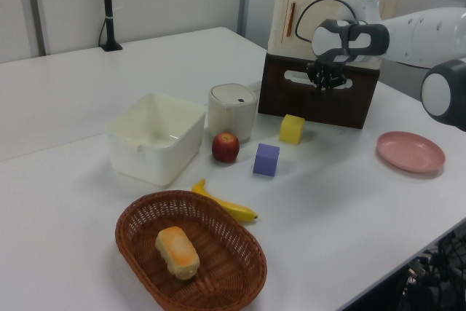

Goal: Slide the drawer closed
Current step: 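Push the drawer front inward into the wooden cabinet, then finish pushing the drawer flush with the cabinet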

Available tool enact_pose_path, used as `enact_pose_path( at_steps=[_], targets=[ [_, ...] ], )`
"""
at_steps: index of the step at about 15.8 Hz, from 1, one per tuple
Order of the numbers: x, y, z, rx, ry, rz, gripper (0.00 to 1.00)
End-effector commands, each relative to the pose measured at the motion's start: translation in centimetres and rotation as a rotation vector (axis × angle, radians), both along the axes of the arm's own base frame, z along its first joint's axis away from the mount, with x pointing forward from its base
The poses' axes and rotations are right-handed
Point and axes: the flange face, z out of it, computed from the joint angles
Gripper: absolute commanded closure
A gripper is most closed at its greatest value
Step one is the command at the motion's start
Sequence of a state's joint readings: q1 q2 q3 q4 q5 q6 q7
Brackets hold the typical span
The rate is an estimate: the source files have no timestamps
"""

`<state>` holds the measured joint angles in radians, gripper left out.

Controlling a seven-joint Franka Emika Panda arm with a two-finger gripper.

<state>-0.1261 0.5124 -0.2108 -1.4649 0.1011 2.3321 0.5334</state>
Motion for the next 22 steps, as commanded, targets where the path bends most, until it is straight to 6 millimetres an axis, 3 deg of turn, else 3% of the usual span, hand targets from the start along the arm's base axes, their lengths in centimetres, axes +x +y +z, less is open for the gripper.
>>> enact_pose_path(
  at_steps=[1,8,13,17,22],
  targets=[
    [0.9,-0.4,0.0,0.001,-0.029,-0.017,1.00],
    [1.5,-1.3,0.5,0.002,-0.053,-0.054,1.00],
    [0.7,-1.2,0.9,-0.024,-0.035,0.007,1.00],
    [-0.7,1.8,-0.7,-0.038,0.034,0.189,1.00],
    [-1.3,7.3,-0.1,-0.087,0.073,0.306,1.00]
  ],
)
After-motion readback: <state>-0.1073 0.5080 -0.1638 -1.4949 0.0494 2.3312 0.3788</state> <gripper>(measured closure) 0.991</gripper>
